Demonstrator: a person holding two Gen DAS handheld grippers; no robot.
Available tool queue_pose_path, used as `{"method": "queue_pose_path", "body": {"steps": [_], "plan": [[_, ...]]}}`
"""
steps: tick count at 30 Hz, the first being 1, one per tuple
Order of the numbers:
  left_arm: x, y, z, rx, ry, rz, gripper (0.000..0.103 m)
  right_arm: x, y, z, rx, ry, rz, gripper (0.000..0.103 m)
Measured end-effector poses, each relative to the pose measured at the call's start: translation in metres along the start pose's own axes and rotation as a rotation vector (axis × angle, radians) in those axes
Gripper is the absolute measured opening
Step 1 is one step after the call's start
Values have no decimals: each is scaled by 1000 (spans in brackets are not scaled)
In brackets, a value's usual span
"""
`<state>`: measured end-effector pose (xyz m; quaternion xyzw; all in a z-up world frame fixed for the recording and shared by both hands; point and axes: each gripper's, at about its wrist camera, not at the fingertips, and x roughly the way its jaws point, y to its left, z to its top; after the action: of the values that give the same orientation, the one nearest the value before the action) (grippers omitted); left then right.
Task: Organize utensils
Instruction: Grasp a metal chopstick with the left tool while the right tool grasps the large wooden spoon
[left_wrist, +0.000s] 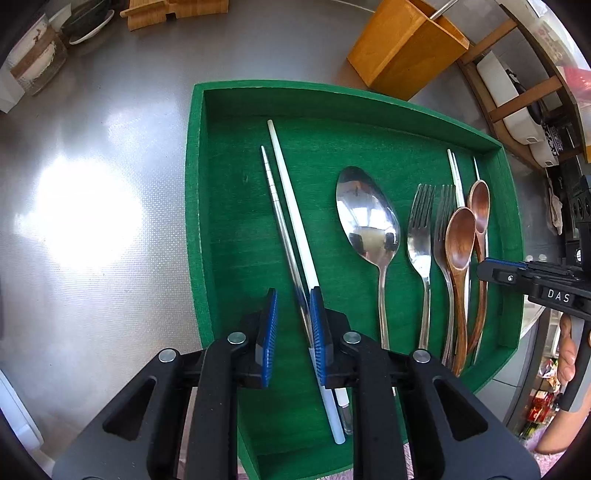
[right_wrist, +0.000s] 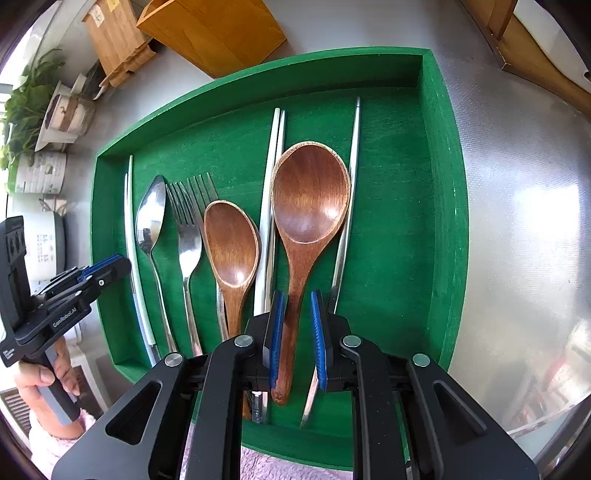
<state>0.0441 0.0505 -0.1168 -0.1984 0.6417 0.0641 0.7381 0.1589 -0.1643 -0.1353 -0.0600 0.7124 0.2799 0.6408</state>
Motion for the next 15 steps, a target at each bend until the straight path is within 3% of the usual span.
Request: {"method": "queue_pose_path", "body": {"steps": [3,5,10,15], "plan": [[2,-7,2,9,5,14,11,1,2,2,0,3,-2,16],[4,-13,4,25,18,19,1,1,2,3,-3,9,-6,16],[14,-30,10,58,55,44,6,4,10,7,-11,26,-21,17],[15,-22,15,21,68,-16,6,6,5,12,16,43,13,17]]}}
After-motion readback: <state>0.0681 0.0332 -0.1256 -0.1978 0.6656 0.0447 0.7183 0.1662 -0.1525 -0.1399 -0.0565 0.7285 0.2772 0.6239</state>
